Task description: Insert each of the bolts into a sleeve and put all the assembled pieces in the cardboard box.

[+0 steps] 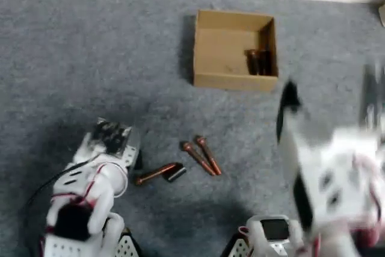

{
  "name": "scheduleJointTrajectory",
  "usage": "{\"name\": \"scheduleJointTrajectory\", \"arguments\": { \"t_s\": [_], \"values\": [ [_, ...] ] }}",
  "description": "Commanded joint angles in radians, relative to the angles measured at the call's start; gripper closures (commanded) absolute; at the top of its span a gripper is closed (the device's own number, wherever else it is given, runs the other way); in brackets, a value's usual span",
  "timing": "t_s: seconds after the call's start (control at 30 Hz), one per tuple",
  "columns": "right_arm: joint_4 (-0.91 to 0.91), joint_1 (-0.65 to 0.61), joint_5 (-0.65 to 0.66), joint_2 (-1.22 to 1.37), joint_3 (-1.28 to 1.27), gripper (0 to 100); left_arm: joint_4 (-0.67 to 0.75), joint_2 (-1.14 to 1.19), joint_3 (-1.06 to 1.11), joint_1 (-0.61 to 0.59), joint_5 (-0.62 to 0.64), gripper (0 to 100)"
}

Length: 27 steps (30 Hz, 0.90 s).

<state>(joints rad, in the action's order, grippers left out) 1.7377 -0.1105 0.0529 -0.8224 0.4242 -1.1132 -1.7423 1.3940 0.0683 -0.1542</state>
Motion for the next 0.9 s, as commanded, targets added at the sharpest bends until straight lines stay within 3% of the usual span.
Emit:
{"name": "scheduleJointTrajectory", "arguments": {
  "t_s": [0.0, 0.13, 0.27, 0.47, 0.87],
  "values": [
    [-0.131, 0.012, -0.015, -0.403, -0.427, 62.4, -0.006, 0.007, 0.094, 0.065, -0.008, 87],
    [-0.179, 0.015, -0.014, -0.728, -0.757, 62.4, -0.012, -0.058, 0.206, 0.176, -0.009, 87],
    [-0.220, 0.013, 0.104, -1.035, -1.055, 62.4, -0.012, -0.088, 0.251, 0.217, -0.008, 87],
    [-0.180, 0.015, 0.256, -0.974, -1.153, 62.4, -0.044, -0.085, 0.243, 0.160, -0.005, 87],
    [-0.386, 0.016, 0.252, -1.015, -1.412, 62.4, -0.055, -0.085, 0.200, 0.084, -0.003, 87]
  ]
}}
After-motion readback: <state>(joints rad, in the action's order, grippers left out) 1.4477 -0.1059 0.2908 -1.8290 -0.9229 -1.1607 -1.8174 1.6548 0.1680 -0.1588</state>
